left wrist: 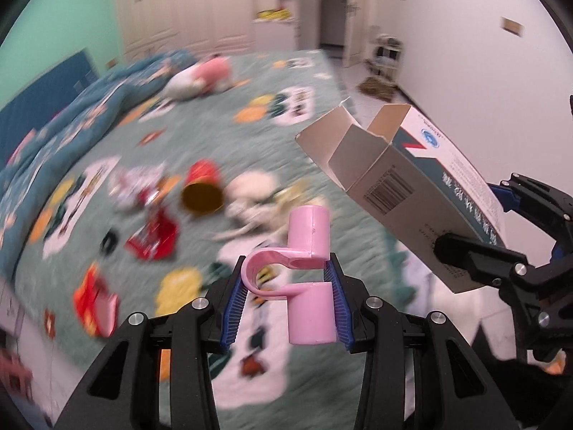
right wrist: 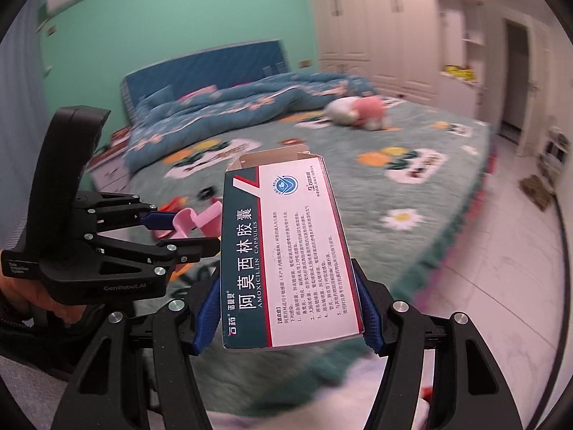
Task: Collect trash
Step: 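Carry the clip and box over the orange bin and open the left gripper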
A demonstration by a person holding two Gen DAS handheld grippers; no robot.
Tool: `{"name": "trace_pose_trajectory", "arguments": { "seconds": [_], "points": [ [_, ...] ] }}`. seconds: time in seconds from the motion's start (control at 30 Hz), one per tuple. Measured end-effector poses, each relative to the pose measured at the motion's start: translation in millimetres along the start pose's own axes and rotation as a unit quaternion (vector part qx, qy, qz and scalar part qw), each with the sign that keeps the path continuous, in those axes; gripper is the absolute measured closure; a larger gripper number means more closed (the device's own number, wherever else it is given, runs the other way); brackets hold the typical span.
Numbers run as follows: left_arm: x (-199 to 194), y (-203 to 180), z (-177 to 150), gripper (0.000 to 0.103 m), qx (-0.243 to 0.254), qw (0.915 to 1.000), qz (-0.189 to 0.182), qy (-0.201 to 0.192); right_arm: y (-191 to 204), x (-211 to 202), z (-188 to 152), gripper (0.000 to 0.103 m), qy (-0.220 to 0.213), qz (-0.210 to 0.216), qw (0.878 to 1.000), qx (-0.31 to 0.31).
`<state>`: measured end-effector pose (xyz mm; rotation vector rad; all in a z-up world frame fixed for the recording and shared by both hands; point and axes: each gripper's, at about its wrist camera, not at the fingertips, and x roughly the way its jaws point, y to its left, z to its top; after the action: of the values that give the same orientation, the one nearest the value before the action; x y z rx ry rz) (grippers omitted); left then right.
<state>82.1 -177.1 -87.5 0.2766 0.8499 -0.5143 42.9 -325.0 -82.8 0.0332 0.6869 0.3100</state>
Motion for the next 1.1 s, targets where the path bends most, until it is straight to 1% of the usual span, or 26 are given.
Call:
{"name": "trace_pose_trajectory", "arguments": {
  "seconds": [0.1, 0.13, 0.2, 0.23, 0.33, 0.43, 0.53, 0.63, 0.77, 0.9, 1.1],
  "points": [
    [8, -30, 14, 0.059, 0.029, 0.9992, -0.026, -0.004, -32, -29, -11, 0.04, -0.014, -0.039, 0.999, 0.033],
    [13, -47, 21, 0.059, 0.046, 0.9981, -0.04, -0.004, -40, -35, -14, 0.04, -0.016, -0.048, 0.998, 0.04],
    [19, -66, 28, 0.059, 0.066, 0.9962, -0.057, -0.004, -61, -51, -23, 0.04, -0.022, -0.077, 0.995, 0.062],
    [25, -83, 34, 0.059, 0.082, 0.9942, -0.07, -0.004, -77, -61, -30, 0.04, -0.025, -0.093, 0.992, 0.08],
    [36, -114, 43, 0.059, 0.113, 0.9892, -0.094, 0.001, -107, -82, -50, 0.04, -0.029, -0.131, 0.984, 0.115],
    [48, -148, 51, 0.059, 0.143, 0.9826, -0.118, 0.006, -133, -99, -70, 0.04, -0.027, -0.162, 0.976, 0.143],
    [58, -174, 55, 0.059, 0.165, 0.9768, -0.136, 0.011, -155, -113, -91, 0.04, -0.022, -0.185, 0.968, 0.166],
    [72, -196, 58, 0.059, 0.182, 0.9708, -0.154, 0.023, -170, -114, -102, 0.04, -0.016, -0.201, 0.961, 0.186],
    [94, -225, 60, 0.059, 0.207, 0.9626, -0.171, 0.04, -198, -115, -127, 0.04, -0.003, -0.225, 0.949, 0.221],
    [116, -250, 59, 0.059, 0.224, 0.955, -0.185, 0.059, -223, -107, -152, 0.04, 0.015, -0.242, 0.936, 0.254],
    [158, -282, 49, 0.059, 0.234, 0.9441, -0.207, 0.105, -254, -101, -197, 0.04, 0.036, -0.272, 0.911, 0.309]
  ]
}}
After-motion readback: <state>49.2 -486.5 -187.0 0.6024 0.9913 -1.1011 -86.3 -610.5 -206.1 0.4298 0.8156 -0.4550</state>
